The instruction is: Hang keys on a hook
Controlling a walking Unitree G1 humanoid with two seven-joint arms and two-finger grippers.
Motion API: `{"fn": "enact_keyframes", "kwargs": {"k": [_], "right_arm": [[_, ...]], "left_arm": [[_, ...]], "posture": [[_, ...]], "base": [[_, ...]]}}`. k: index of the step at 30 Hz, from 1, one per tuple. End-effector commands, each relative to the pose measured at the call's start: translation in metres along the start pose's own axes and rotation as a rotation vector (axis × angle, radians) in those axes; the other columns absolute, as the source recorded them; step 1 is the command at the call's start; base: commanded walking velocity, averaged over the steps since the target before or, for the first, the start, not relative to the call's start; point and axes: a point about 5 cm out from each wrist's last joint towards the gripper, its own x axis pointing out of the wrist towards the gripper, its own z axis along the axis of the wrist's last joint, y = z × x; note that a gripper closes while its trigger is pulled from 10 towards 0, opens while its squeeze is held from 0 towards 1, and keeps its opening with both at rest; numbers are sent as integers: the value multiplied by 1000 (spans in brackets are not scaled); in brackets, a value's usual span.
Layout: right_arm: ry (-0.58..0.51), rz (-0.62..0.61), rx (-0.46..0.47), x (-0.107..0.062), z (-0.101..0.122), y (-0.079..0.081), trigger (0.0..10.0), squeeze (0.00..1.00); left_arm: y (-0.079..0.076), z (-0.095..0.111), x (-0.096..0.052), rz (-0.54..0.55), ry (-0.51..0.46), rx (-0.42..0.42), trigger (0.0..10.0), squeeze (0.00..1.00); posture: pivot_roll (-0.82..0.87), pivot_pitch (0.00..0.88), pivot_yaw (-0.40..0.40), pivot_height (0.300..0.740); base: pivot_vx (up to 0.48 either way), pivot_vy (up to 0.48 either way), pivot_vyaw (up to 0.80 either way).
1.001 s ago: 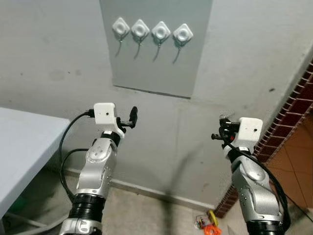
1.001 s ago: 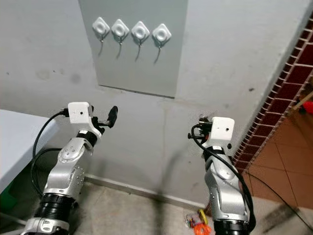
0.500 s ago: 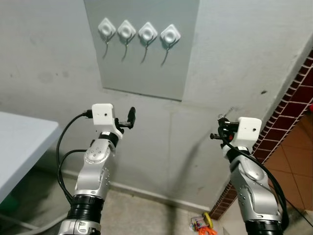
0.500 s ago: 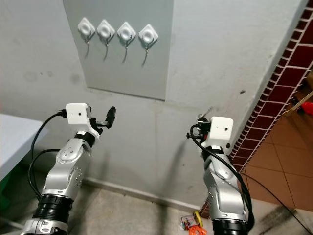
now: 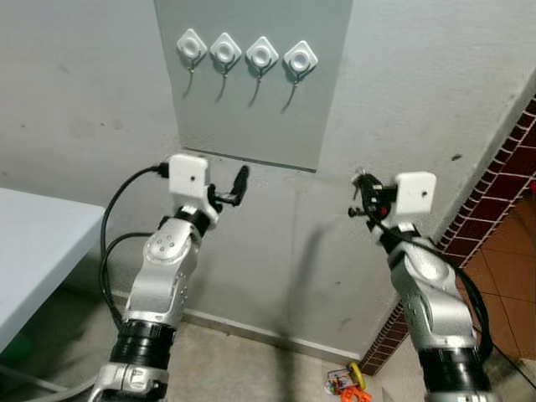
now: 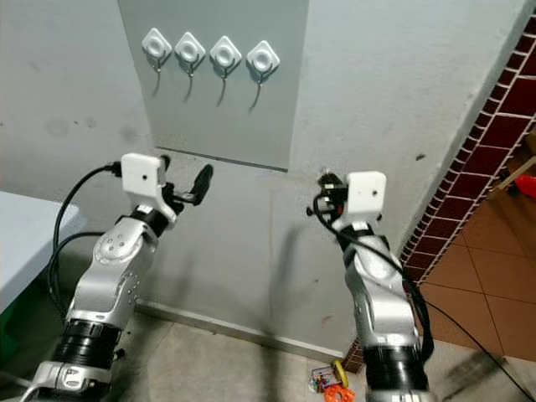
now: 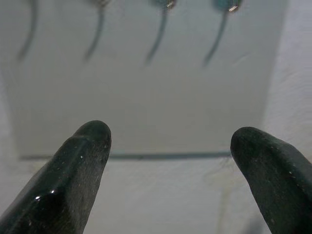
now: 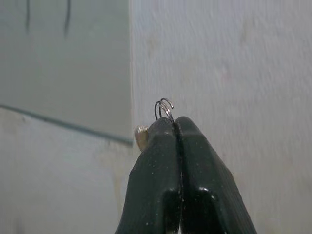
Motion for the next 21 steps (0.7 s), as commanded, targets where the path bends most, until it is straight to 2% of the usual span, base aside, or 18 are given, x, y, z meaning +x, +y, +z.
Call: {"fn": "enact_keyframes", "kwargs": {"k": [1, 7, 21], "right_arm": [[-23, 29, 0, 7, 6, 1, 10000, 0], [-71, 130, -1, 30, 26, 10, 10000, 0], [-150, 280, 29, 63, 53, 29, 10000, 0]], "left_arm": [[-2, 8, 5, -25, -17, 13, 10000, 0], [-12, 21, 14, -73, -55, 15, 10000, 0], [-16, 28, 17, -99, -63, 23, 10000, 0]], "posture": [[22, 0, 2, 740], [32, 0, -5, 740], [49, 0, -13, 740]], "base": [[0, 0, 0], [0, 0, 0], [0, 0, 0]]}}
